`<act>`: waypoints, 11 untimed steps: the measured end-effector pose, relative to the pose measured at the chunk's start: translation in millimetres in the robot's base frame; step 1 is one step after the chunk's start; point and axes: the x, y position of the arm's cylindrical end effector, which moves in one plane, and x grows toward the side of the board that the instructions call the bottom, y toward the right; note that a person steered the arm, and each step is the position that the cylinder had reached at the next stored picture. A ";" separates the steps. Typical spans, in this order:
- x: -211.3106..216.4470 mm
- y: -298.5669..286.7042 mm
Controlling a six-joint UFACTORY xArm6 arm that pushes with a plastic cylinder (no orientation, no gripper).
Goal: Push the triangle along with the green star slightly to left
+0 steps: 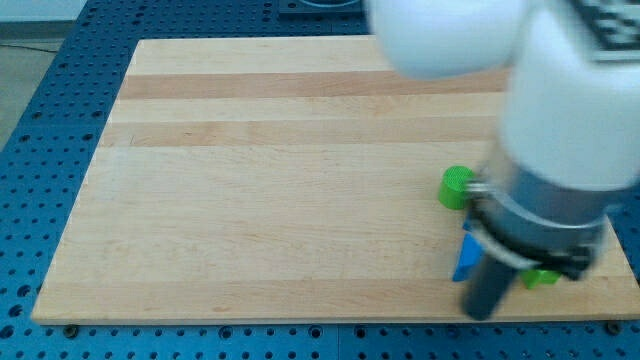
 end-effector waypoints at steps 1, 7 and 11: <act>-0.5 84.0; -24.3 38.9; -39.9 -48.3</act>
